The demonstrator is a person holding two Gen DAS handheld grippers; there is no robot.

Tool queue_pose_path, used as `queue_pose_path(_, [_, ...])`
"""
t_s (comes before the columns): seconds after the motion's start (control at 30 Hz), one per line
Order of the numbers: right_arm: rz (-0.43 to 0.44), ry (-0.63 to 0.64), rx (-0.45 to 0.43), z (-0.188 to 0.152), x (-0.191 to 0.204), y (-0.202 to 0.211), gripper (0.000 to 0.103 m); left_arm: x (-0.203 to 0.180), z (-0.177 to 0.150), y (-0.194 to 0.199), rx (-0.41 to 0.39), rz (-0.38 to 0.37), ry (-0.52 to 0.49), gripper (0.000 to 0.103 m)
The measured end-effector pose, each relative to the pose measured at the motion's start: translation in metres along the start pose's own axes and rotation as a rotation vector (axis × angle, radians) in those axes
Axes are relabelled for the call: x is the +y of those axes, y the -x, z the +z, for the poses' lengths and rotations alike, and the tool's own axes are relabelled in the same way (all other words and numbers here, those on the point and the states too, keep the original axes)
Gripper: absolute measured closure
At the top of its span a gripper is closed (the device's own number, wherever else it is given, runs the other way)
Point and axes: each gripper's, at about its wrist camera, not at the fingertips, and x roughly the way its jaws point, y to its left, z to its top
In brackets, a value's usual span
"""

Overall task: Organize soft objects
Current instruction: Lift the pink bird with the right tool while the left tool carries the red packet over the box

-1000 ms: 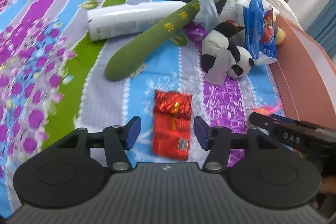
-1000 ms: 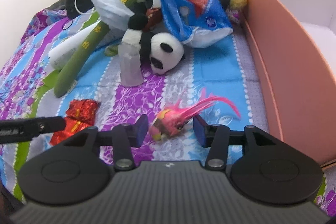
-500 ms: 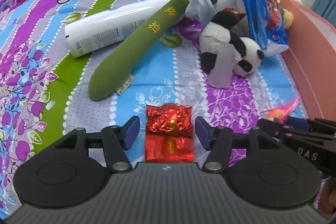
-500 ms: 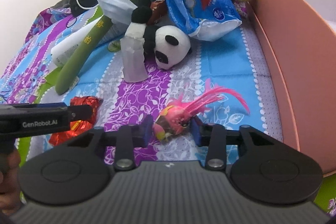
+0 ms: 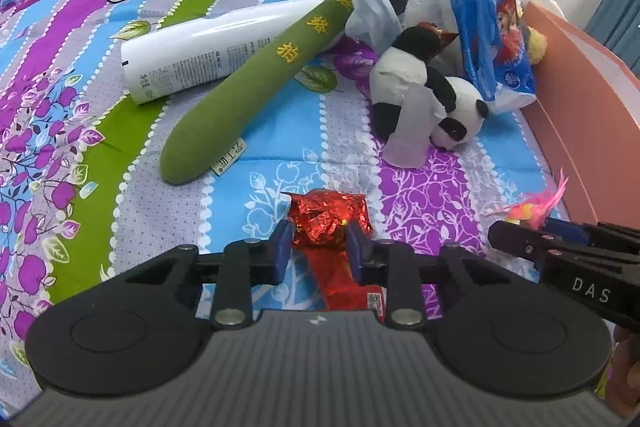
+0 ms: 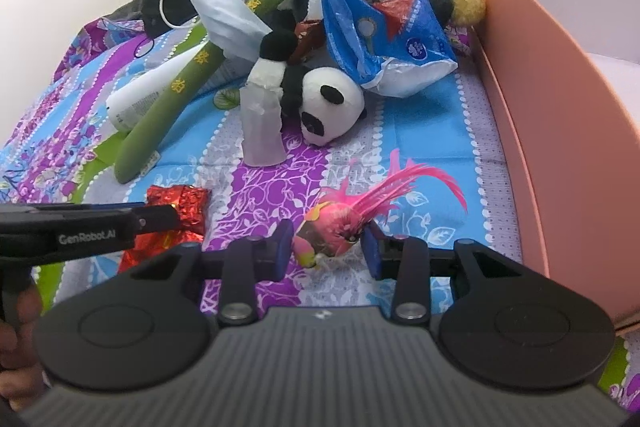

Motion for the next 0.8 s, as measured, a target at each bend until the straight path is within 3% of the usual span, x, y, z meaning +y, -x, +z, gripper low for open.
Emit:
queue_pose_path(0.27, [-0.018, -0.003, -0.019, -0.003, -0.001, 0.02, 0.063, -0.007, -0.006, 0.022, -0.012, -0.037, 0.013, 0.078])
queue_pose_path(0.3, [-0.02, -0.003, -0.023, -0.004, -0.001, 0.022, 0.063, -0.009, -0.007, 0.026, -0.015, -0.043, 0.012, 0.086])
queue_pose_path(0.8, [-0.015, 0.015, -0.137, 0.012, 0.003, 0.093, 0.063, -0.041, 0.011, 0.107, -0.12, -0.122, -0.02, 0.085])
